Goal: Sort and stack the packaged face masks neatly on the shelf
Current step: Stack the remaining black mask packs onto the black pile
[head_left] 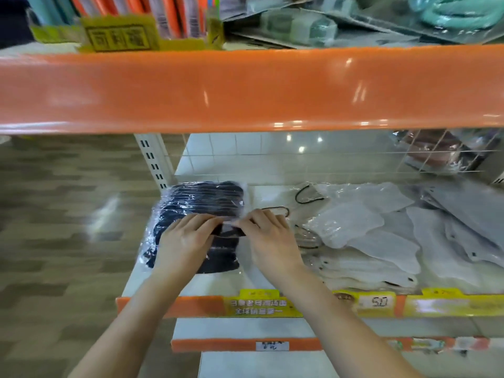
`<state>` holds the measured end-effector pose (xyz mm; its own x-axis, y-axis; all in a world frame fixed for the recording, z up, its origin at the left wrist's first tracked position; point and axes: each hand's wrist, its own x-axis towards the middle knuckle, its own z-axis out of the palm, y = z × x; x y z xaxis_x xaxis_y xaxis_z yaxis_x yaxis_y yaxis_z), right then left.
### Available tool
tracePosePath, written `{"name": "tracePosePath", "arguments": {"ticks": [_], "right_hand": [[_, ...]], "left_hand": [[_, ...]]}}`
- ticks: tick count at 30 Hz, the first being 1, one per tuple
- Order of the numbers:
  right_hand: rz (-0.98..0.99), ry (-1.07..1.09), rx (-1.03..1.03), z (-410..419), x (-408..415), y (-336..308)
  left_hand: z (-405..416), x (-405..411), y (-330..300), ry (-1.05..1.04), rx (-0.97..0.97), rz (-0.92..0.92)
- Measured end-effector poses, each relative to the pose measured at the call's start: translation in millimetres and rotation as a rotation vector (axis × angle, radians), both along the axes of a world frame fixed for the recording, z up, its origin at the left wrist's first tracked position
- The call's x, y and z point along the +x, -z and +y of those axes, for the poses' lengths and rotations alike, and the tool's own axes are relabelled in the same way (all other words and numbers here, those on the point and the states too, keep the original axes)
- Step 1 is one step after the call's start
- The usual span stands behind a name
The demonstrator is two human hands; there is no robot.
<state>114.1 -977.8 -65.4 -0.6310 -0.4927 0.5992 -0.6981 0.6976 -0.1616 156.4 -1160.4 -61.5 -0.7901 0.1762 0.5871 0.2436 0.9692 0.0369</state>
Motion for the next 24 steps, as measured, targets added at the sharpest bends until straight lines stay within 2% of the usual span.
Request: {"name": "tracePosePath", "arguments": {"ticks": [5, 10, 18, 24], "right_hand": [[-0.112, -0.143, 0.096, -30.0, 14.5, 14.2], [-0.160, -0.184, 0.117, -38.6, 26.0, 35.9], [-0.298, -0.089, 0.090, -43.1, 31.6, 57.8], [-0.271, -0.076, 0.042, -40.0, 31.6, 59.9]], "left_hand": [[-42.2, 28.8, 15.8, -0.067, -0.041, 0.041], [-61.5, 50.6, 42.2, -0.069, -0.043, 0.024], [-73.7, 59.0, 65.2, -0.075, 0.015, -0.088], [-74.1, 51.0, 69.2, -0.179, 0.016, -0.124]]}}
